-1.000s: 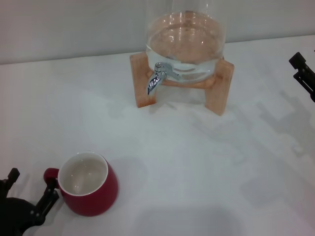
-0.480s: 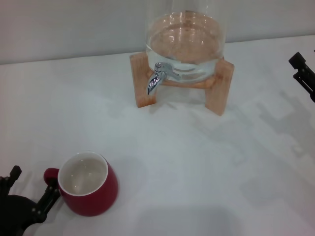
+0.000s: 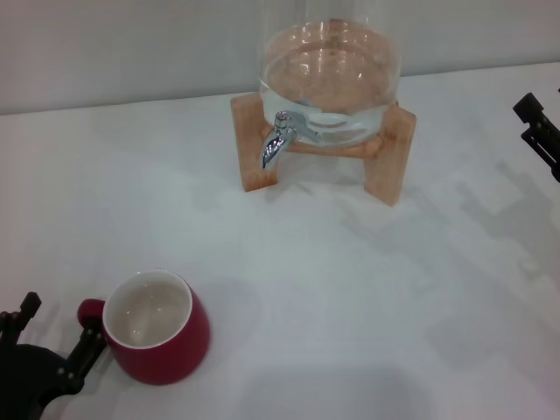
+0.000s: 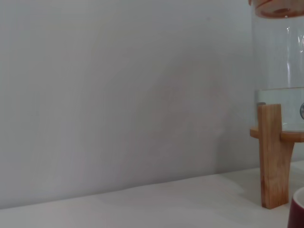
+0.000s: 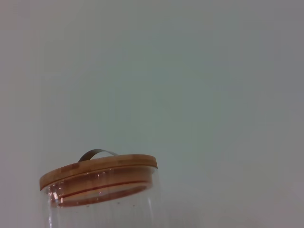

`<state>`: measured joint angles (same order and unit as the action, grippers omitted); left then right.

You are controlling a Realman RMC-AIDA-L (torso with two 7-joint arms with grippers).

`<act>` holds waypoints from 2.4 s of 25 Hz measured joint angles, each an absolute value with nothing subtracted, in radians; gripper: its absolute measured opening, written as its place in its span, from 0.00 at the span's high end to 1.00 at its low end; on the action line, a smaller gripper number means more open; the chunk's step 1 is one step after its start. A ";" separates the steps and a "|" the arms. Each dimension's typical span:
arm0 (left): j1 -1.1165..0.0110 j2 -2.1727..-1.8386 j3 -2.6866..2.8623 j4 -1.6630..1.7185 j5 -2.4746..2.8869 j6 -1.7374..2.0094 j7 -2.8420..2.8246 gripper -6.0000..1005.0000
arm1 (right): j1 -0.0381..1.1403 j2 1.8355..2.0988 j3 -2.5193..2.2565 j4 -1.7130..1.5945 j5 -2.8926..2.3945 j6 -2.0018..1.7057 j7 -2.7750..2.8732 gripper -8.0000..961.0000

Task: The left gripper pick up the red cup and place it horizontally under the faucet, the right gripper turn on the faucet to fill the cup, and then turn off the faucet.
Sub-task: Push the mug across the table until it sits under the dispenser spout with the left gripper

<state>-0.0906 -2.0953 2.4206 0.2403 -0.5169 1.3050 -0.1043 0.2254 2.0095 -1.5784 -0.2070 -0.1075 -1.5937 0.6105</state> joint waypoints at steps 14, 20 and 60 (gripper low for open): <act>-0.103 -2.095 2.436 0.242 -0.517 1.280 -0.104 0.37 | 0.225 2.010 -1.578 -0.201 -0.107 -1.610 0.610 0.11; -0.106 -2.095 2.447 0.242 -0.517 1.281 -0.104 0.54 | 0.225 2.010 -1.578 -0.199 -0.105 -1.614 0.610 0.11; -0.197 -2.084 2.463 0.238 -0.528 1.282 -0.144 0.87 | 0.222 2.010 -1.589 -0.196 -0.108 -1.632 0.618 0.11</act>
<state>-0.1973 -2.0835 2.4633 0.2379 -0.5278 1.2818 -0.1443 0.2217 2.0095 -1.5889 -0.1963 -0.1084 -1.6318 0.6184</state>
